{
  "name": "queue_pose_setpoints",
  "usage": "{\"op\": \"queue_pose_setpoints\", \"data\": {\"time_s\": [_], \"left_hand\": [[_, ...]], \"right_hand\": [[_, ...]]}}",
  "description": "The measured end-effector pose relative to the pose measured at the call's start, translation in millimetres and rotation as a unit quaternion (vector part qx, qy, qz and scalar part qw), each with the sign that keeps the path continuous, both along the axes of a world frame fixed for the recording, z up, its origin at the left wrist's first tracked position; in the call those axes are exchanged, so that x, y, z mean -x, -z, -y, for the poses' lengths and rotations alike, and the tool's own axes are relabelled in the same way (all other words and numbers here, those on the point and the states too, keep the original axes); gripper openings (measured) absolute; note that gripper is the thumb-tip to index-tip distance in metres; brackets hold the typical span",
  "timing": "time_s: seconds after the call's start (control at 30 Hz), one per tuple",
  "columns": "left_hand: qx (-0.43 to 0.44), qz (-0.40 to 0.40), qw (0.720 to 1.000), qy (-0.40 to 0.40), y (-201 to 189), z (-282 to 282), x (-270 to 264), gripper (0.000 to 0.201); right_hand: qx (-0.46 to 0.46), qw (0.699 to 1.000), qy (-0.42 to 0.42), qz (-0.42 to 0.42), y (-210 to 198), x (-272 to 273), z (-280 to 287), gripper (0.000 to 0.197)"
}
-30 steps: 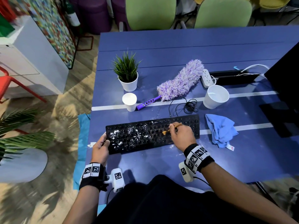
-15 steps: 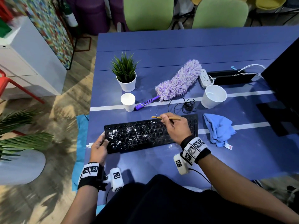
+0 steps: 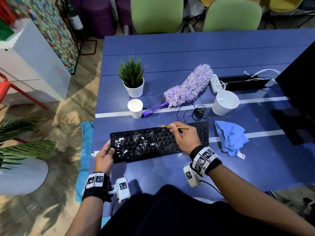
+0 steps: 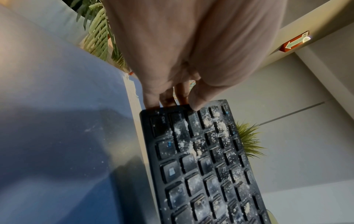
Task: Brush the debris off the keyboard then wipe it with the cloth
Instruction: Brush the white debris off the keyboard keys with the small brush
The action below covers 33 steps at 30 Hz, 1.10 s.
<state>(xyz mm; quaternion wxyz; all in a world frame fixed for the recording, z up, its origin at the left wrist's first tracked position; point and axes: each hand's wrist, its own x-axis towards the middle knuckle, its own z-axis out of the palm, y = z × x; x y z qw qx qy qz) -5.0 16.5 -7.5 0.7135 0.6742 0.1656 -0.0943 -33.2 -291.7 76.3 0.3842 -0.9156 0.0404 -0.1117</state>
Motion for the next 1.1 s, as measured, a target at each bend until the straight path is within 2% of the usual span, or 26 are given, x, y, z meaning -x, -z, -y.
{"op": "queue_pose_setpoints", "data": {"time_s": [0.1,0.23,0.33,0.43,0.6,0.8,0.83,0.93,1.0,1.1], "left_hand": [[-0.005,0.001,1.0,0.003,0.2,-0.9,-0.6,0.045],[-0.007,0.005,1.0,0.012,2.4,-3.1,-2.7,0.045],[-0.002,0.001,1.0,0.003,5.7,-5.2,-2.0,0.045],[0.004,0.008,1.0,0.007,4.4,-1.7,-1.3,0.046],[0.006,0.012,1.0,0.008,1.8,-0.4,-0.5,0.045],[0.006,0.013,1.0,0.002,7.9,-3.3,-4.7,0.045],[0.006,0.014,1.0,0.0,8.9,-3.6,-4.7,0.045],[0.007,0.016,1.0,0.004,9.7,-3.2,-4.1,0.045],[0.01,0.023,1.0,0.01,8.1,-1.6,-3.3,0.045],[0.005,0.025,1.0,0.013,5.3,-0.4,-1.4,0.045]], "right_hand": [[0.038,0.999,0.005,-0.031,-0.5,-1.2,0.1,0.031],[0.026,0.999,0.019,-0.017,0.4,-1.6,-3.0,0.029],[0.003,0.998,-0.029,-0.054,2.5,-4.1,-9.1,0.036],[-0.028,0.998,-0.041,-0.045,2.6,-5.9,-11.3,0.041],[0.008,0.993,-0.084,-0.089,3.7,-4.2,-9.7,0.028],[0.1,0.991,0.047,-0.082,10.6,5.3,6.7,0.033],[0.092,0.992,0.045,-0.074,9.9,7.5,6.9,0.031],[0.014,0.997,-0.035,-0.068,6.5,13.8,0.6,0.027],[0.049,0.994,-0.049,-0.082,6.1,14.0,1.7,0.028],[0.145,0.981,0.041,-0.125,2.5,10.4,17.4,0.034]]}}
